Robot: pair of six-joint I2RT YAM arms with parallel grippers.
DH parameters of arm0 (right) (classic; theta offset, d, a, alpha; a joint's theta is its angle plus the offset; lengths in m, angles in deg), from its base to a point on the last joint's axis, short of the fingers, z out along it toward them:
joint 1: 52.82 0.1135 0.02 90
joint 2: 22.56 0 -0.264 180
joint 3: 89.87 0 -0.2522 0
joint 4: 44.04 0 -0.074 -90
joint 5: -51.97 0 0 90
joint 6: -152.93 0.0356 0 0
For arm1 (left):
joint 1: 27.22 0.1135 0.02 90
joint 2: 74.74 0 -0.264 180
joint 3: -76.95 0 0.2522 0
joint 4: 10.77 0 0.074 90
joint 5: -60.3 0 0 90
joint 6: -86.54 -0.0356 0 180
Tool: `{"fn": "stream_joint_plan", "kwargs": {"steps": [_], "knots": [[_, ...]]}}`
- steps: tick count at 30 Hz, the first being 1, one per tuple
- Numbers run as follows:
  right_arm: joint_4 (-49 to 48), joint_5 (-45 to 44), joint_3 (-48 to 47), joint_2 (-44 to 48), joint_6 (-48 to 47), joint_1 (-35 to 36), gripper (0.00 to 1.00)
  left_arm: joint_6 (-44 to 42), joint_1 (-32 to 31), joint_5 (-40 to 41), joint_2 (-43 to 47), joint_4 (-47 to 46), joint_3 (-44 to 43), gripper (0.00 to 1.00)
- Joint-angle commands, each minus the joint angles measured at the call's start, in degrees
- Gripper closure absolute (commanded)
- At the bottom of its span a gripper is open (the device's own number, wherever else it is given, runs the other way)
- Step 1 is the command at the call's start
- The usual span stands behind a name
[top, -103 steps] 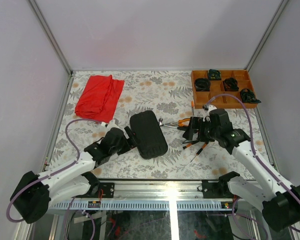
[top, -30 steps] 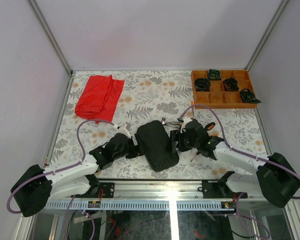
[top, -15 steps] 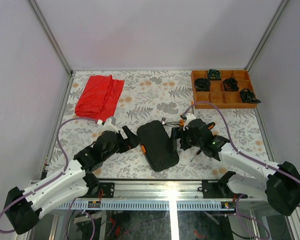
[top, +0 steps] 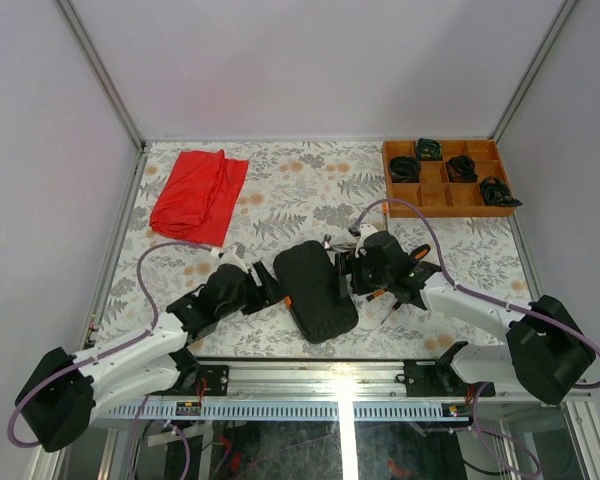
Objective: Sort the tools into containers
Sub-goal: Move the storage box to the center of the board.
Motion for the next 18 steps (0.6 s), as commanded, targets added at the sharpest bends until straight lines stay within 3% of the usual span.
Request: {"fn": "stream_joint_plan", "kwargs": {"steps": [1, 18], "knots": [[-2.6, 0.4, -1.6, -1.1, 0.5, 0.4, 0.24, 2.1, 0.4, -3.2, -4.3, -10.5, 1.4, 0.32], [-7.1, -0.9, 4.0, 1.3, 8.4, 0.4, 0.36, -3.3, 1.3, -3.9, -22.6, -15.3, -9.3, 0.41]]}}
